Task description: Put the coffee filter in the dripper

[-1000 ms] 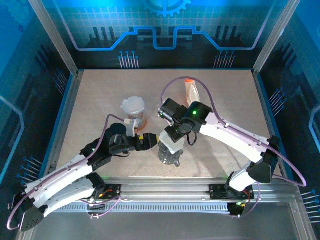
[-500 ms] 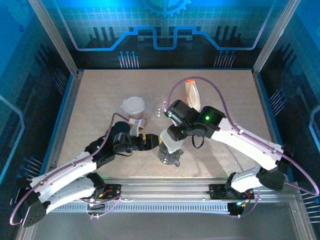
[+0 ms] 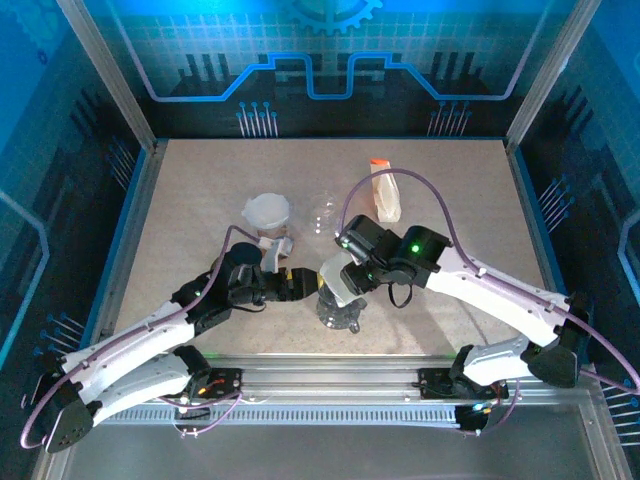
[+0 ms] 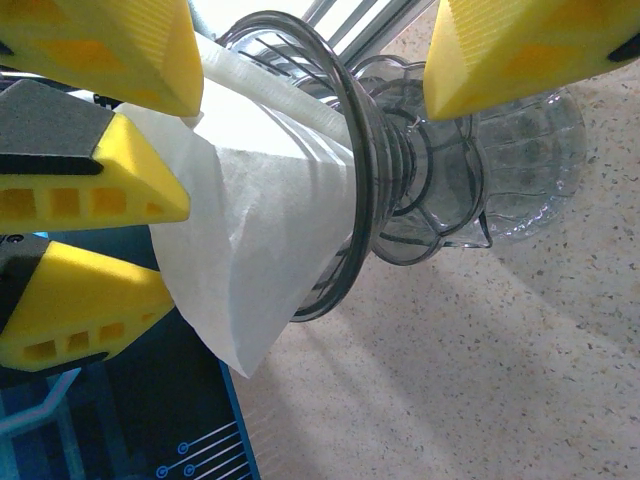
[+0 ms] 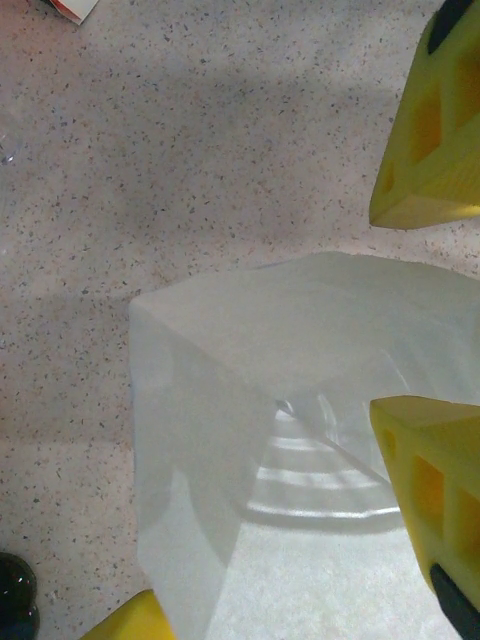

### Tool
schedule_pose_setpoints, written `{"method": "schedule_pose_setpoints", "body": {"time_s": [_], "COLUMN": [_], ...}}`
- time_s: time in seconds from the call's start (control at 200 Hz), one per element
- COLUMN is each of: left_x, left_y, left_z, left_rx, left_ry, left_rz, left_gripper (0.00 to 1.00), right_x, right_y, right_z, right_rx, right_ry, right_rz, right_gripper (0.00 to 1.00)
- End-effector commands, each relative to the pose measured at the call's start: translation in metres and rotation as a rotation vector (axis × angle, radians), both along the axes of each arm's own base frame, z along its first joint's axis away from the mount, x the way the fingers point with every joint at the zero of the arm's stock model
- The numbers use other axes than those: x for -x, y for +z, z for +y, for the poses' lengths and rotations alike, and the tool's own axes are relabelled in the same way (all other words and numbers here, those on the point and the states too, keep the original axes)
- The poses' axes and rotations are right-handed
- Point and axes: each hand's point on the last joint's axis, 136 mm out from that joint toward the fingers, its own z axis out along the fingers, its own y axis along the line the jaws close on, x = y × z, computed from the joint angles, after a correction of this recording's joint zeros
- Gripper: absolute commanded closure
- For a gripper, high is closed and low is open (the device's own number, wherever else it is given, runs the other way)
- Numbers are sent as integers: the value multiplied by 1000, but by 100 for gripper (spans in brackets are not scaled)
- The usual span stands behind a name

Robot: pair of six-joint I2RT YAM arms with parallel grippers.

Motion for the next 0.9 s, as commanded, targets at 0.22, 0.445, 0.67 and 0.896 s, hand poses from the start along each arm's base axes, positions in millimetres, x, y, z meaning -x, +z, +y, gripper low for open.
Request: {"method": "schedule_pose_setpoints", "body": {"time_s": [0.22,0.445,0.67,0.896], "left_x": [1,-2,-4,-1], "left_y": [36,23,9,9], "left_z": [6,-4,-5,-2], "left_rx": [84,59,45,52], "left_ry": [30,3,11,17], "left_rz": [-73,-28,9,9], "left_gripper": [22,28,33,38], "right_x": [6,7,10,7], "right_y": [-1,-3,-6,3], "right_z": [8,12,18,16], "right_rx": [6,34,61,61], "right_ry": [25,43,71,67], "right_rz": [-37,-60,-72,-106], "right_gripper": [58,59,59,54]}}
